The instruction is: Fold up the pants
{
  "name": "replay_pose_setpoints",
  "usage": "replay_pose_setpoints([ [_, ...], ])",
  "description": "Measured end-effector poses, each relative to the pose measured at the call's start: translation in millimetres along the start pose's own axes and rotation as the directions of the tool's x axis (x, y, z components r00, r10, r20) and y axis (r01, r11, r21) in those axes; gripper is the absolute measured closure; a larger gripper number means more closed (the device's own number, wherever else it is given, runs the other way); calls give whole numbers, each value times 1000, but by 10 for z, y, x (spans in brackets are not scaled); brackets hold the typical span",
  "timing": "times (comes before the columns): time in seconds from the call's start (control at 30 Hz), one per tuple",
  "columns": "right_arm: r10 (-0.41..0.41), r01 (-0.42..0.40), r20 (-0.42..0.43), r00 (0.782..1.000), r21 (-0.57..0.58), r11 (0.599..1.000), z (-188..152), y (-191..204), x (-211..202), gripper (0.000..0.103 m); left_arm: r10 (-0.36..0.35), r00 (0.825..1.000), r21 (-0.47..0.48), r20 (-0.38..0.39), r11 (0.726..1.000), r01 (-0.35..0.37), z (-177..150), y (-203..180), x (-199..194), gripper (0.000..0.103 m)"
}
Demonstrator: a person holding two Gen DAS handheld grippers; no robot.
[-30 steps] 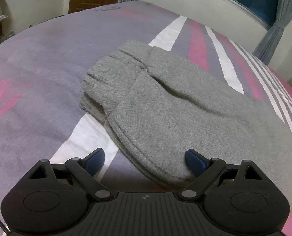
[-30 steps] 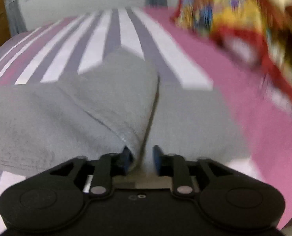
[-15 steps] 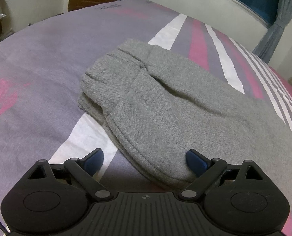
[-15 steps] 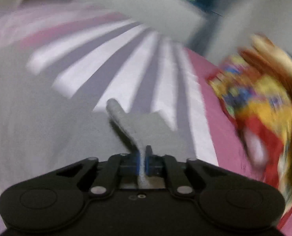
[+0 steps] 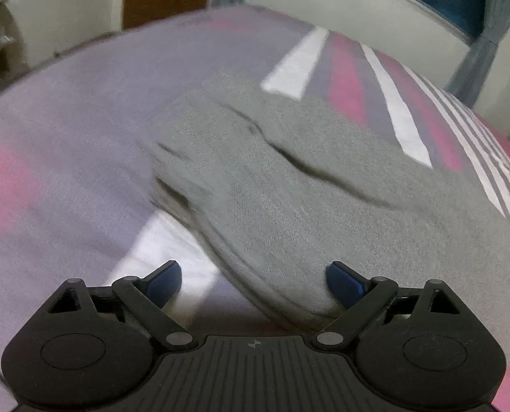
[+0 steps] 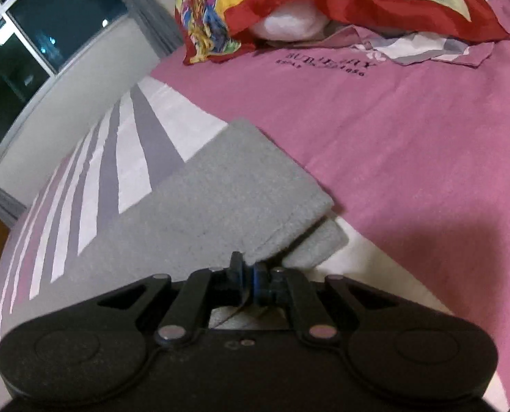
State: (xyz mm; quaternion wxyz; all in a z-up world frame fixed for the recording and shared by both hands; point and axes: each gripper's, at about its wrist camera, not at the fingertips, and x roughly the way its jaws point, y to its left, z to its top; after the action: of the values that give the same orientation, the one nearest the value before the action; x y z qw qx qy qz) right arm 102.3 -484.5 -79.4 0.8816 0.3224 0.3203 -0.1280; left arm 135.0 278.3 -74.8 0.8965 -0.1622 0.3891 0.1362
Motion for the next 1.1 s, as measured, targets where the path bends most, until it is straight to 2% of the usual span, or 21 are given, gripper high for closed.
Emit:
replay_pose_setpoints([
  [0.03, -2, 2, -1, 1000, -4, 1000, 15, 14, -1, 95, 1, 999, -20, 41, 1000, 0, 7, 51, -77, 11],
  [0.1, 0, 0, -9, 1000, -23, 1000, -12, 49, -12, 89, -6, 993, -132, 120, 991, 22, 22, 238, -215, 11],
  [0.17, 7, -8, -14, 1000, -38, 999, -9, 26, -23, 88, -4, 987, -245, 164, 968, 45, 42, 433, -287, 11],
  [0.2, 9, -9, -15, 1000, -42, 999, -6, 27, -16, 88, -29, 986, -286, 164, 955, 76, 48, 515, -298, 11],
  [0.23, 10, -10, -15, 1000, -42, 999, -9, 21, -13, 88, -68, 984, -315, 162, 942, 117, 58, 573, -283, 16],
  [0.27, 9, -10, -15, 1000, -38, 999, -9, 8, -2, 88, -104, 983, -335, 151, 930, 149, 67, 609, -253, 32],
  [0.33, 5, -6, -15, 1000, -35, 999, 10, 19, 23, 87, -142, 983, -354, 112, 919, 173, 87, 631, -163, 39],
  [0.4, 0, 0, -14, 1000, -41, 999, 6, 45, 30, 85, -184, 980, -361, 78, 911, 200, 88, 617, -64, 61],
  [0.43, -5, 4, -13, 1000, -47, 999, 2, 60, 35, 84, -171, 982, -361, 74, 914, 186, 98, 603, -48, 69],
  [0.53, -12, 11, -11, 1000, -59, 998, -7, 84, 46, 82, -145, 979, -354, 146, 916, 188, 88, 564, -141, 72],
  [0.6, -11, 10, -11, 1000, -59, 998, -6, 80, 52, 81, -88, 977, -286, 194, 947, 143, 81, 471, -255, 72],
  [0.63, -11, 11, -12, 1000, -59, 998, -6, 79, 55, 81, -84, 975, -277, 206, 950, 140, 75, 454, -284, 72],
  [0.7, -10, 9, -11, 1000, -61, 998, -9, 80, 57, 80, -132, 969, -296, 208, 936, 191, 90, 495, -276, 72],
  [0.77, -13, 13, -8, 1000, -70, 997, -14, 94, 72, 79, -151, 975, -310, 163, 930, 195, 157, 510, -169, 72],
  [0.8, -16, 16, -6, 1000, -75, 997, -16, 106, 81, 77, -174, 971, -331, 165, 917, 221, 170, 533, -150, 72],
  [0.9, -14, 13, -4, 1000, -82, 997, -25, 147, 88, 67, -295, 933, -400, 207, 844, 356, 145, 625, -106, 72],
  [0.93, -9, 9, -3, 1000, -91, 996, -35, 163, 90, 65, -306, 928, -404, 212, 837, 368, 138, 625, -83, 72],
  [1.03, -23, 23, 5, 1000, -137, 990, -64, 226, 100, 61, -270, 953, -380, 139, 874, 304, 125, 542, 70, 72],
  [1.1, -33, 34, 10, 999, -147, 989, -66, 250, 101, 60, -269, 956, -388, 113, 874, 292, 128, 531, 185, 72],
])
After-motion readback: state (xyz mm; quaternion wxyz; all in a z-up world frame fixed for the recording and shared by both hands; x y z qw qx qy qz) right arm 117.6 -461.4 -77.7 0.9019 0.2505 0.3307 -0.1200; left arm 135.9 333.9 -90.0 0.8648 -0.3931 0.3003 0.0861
